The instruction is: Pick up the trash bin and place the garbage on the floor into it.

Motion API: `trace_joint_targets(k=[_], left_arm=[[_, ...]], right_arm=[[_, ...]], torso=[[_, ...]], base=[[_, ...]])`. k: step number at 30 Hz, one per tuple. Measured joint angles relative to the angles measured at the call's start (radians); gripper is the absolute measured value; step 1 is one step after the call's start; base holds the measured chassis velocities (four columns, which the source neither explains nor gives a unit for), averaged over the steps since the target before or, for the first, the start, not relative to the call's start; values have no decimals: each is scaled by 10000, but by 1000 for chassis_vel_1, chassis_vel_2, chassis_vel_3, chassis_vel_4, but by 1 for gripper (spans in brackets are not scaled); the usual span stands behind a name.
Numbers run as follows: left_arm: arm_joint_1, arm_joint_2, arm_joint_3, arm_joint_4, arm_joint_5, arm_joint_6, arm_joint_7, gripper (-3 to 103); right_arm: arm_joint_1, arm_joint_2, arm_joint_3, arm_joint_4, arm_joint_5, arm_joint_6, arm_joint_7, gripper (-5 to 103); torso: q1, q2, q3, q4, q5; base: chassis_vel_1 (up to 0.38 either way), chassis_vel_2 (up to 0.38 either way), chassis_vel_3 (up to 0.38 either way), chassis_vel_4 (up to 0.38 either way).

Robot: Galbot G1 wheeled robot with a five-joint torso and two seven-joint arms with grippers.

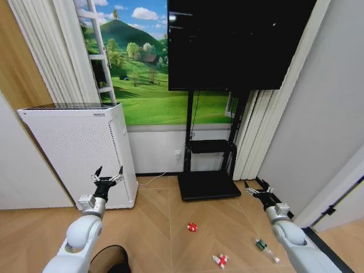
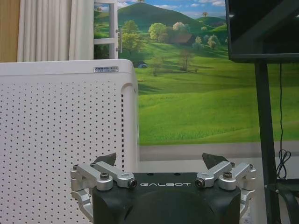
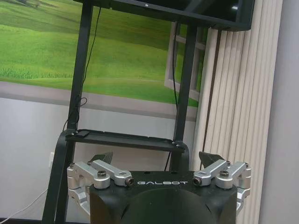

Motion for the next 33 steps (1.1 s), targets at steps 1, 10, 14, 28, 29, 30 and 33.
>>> trace_joint_targets(k=[1,10,14,28,29,30,33], left_arm=[[6,-5,-35,27,13,-26,6,100],[93,10,-224,127,39,-109,72,100],[130,40,-276,134,26,-128,109,100],[201,80,-306,66,-2,-163,163,100],[201,80,-306,66,-2,-163,163,100],[196,88,-270,66,-6,-163,164,100],[162,111,-203,54,-36,-150,163,100]], right_arm=[[-13,-4,10,11,20,6,-16,100],[-52,-19,78,57,118,30,-8,100],[-99,-18,99,63,104,35,58,100],[-296,-16,89,245,-46,-19,295,100],[-296,-16,89,245,-46,-19,295,100],[-337,-23,69,285,-70,-42,348,100],[-376,-25,9,350,-45,-77,452,100]], torso=[[-19,-46,-25,1,-1],[-182,-456,-281,2,-1],[-250,-633,-388,2,-1],[-487,-1240,-759,3,-1],[-487,-1240,-759,3,-1],[-512,-1311,-804,3,-1],[-561,-1443,-888,2,0]], base=[[0,0,0,0],[0,0,0,0],[0,0,0,0],[0,0,0,0],[0,0,0,0],[0,0,0,0],[0,0,0,0]])
